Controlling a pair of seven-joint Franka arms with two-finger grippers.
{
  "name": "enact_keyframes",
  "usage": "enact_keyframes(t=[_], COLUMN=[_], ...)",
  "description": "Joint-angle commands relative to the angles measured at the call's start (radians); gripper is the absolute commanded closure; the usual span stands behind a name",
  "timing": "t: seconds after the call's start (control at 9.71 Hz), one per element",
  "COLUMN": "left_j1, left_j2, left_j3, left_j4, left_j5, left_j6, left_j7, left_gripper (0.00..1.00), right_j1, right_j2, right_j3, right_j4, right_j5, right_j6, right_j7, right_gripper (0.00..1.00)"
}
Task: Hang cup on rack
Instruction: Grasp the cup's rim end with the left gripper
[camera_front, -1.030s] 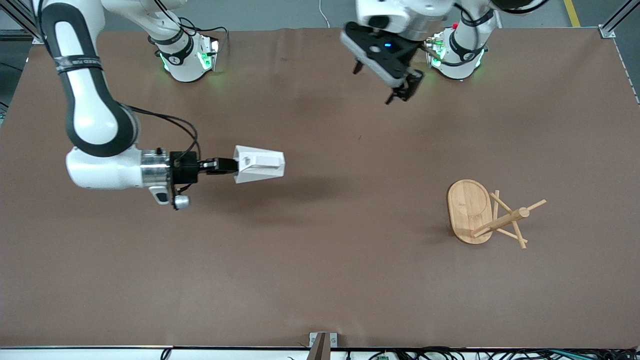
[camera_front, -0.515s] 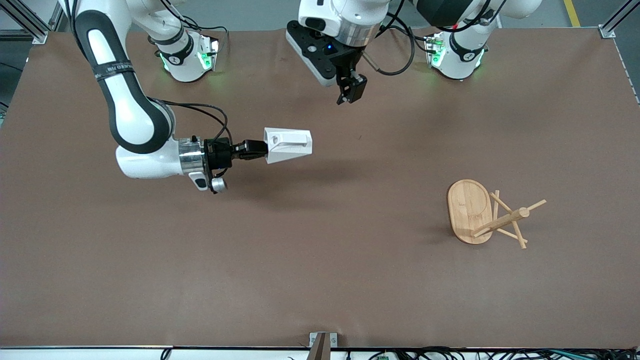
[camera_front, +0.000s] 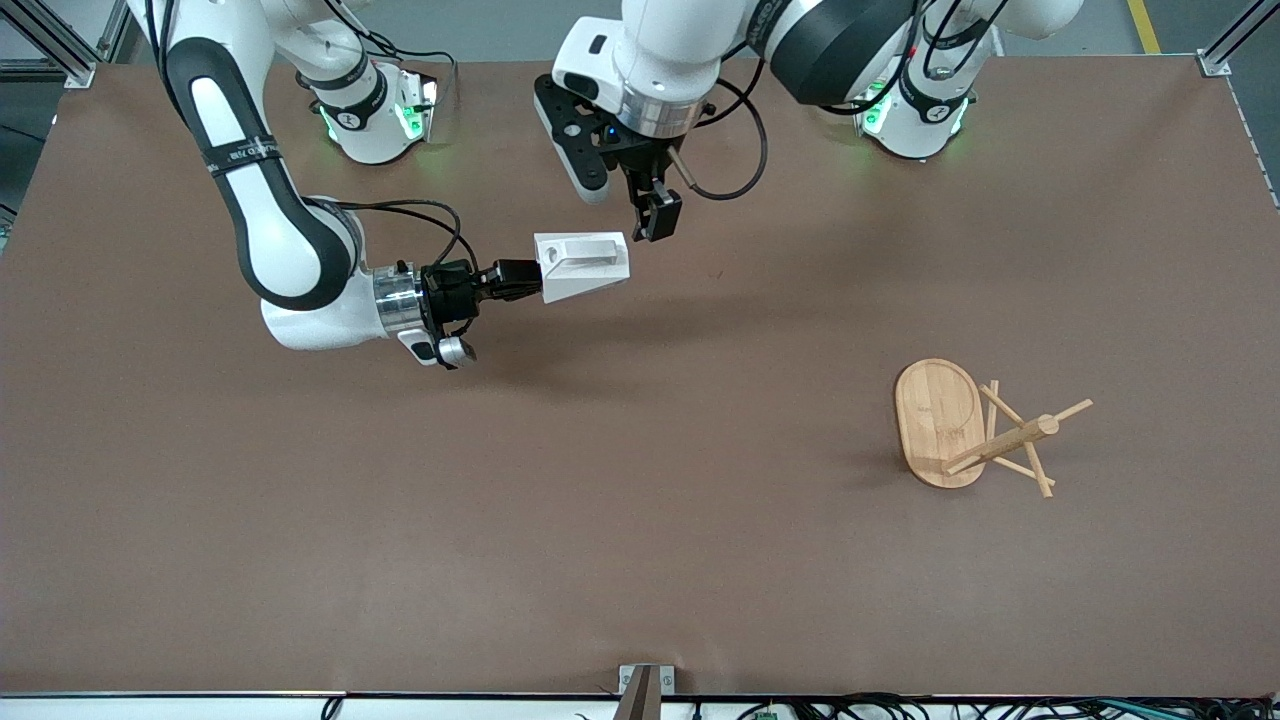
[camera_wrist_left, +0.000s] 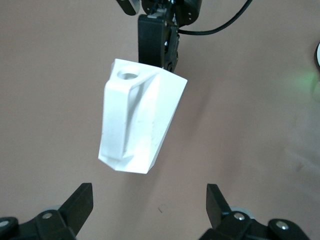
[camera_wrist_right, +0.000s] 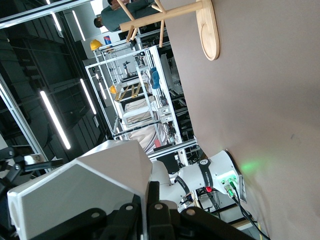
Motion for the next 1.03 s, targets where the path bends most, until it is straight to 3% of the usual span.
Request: enact_keyframes(t=[0.0, 0.62, 0.93], left_j1=[-0.021, -0.021, -0.015], left_j2=[0.059, 0.08, 0.08], left_j3=[0.009, 0.011, 0.018], left_j4=[0.013, 0.013, 0.013], left_j5=[0.021, 0.06, 0.06], left_j6=[0.026, 0.034, 0.041], left_j7=[0.036, 0.223, 0.223], left_gripper=[0.0, 0.0, 0.0], right_j1=[0.006, 0.011, 0.013], right_j2=[-0.039, -0.039, -0.04], right_j3=[0.0, -0.002, 0.0], right_j4=[-0.037, -0.037, -0.037], right_j5=[0.031, 0.032, 0.032], right_j6=[-0.002, -0.001, -0.001], right_j7=[-0.017, -0.036, -0.039], right_gripper=[0.99, 0.99, 0.99])
